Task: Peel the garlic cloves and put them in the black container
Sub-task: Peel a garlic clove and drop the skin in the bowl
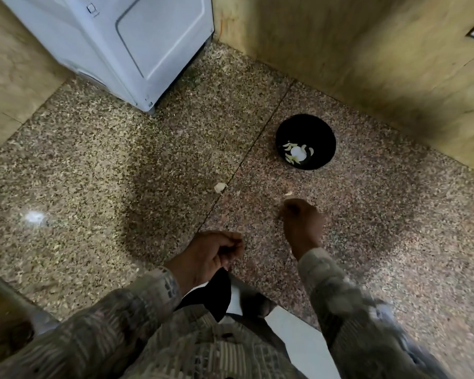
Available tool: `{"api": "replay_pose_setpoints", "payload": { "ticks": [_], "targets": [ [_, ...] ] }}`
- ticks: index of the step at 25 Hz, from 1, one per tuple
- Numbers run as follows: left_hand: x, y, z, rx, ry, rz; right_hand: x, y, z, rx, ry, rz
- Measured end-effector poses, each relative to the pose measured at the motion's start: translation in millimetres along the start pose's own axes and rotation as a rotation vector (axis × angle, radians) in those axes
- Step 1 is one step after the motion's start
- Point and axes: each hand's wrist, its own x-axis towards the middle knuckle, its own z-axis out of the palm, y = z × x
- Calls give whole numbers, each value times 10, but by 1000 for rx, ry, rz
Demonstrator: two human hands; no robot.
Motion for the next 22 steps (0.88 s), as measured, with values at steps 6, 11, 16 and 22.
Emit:
{"api": "replay_pose_setpoints", "payload": {
  "ticks": [6, 11, 16, 22],
  "targets": [
    [62, 147, 23, 11, -46, -26, -181, 138, 308, -332, -164, -353],
    [78, 225, -123, -21, -52, -23, -62, -75, 437, -298, -262, -371],
    [107, 272, -303, -77, 4, -4, 127, -398, 686, -318, -309, -500],
    [95, 260, -395, -120, 16, 11, 286, -370, 775, -608, -388, -743]
  ]
}}
